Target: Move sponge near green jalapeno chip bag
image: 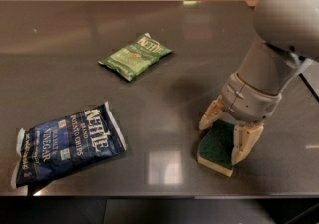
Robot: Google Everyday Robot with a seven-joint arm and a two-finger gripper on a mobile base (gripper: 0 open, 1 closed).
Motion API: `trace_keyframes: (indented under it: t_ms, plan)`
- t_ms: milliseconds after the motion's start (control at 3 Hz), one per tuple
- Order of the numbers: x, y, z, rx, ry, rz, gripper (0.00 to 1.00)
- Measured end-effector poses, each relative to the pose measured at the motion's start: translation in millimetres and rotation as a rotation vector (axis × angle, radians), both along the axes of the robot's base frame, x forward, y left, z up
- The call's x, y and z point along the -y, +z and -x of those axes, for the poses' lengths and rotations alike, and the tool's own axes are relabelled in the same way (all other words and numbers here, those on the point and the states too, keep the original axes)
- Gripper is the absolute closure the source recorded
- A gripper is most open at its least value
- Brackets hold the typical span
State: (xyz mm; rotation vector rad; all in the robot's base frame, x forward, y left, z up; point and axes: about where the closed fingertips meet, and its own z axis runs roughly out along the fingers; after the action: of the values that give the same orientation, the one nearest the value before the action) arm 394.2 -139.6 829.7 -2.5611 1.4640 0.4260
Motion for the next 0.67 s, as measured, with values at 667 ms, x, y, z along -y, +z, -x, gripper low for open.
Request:
trace_keyframes:
  t_ms: [667]
  plan:
    - [-5, 17, -19, 0.004, -0.051, -0.028, 0.85]
